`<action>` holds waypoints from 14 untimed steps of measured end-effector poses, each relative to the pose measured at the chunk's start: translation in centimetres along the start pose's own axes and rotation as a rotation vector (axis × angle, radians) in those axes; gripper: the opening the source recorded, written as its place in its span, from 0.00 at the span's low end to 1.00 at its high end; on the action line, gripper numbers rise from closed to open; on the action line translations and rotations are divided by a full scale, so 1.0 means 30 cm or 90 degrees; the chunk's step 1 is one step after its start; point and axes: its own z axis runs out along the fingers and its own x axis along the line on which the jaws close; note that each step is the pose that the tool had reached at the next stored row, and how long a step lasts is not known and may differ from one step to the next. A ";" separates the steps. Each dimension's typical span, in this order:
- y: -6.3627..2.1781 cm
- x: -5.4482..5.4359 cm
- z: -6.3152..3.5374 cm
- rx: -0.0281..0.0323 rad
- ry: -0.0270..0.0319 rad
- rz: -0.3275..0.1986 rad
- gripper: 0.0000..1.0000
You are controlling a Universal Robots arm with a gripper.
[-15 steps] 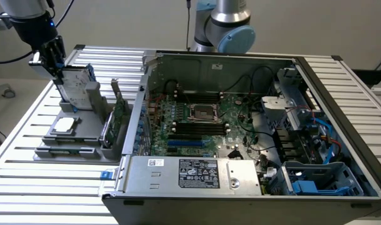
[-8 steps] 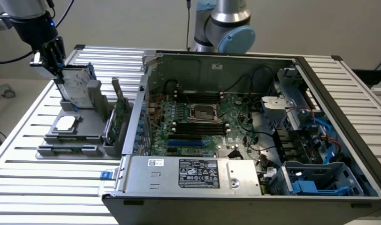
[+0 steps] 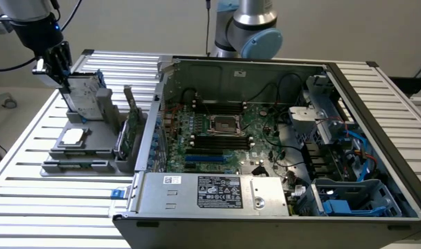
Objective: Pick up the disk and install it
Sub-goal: 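Pick up the disk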
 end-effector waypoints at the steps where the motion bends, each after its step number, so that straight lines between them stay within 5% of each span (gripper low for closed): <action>1: 0.000 0.000 0.000 0.0000 -0.0001 0.001 0.33; 14: 0.000 0.004 0.001 0.0002 -0.0031 0.006 0.33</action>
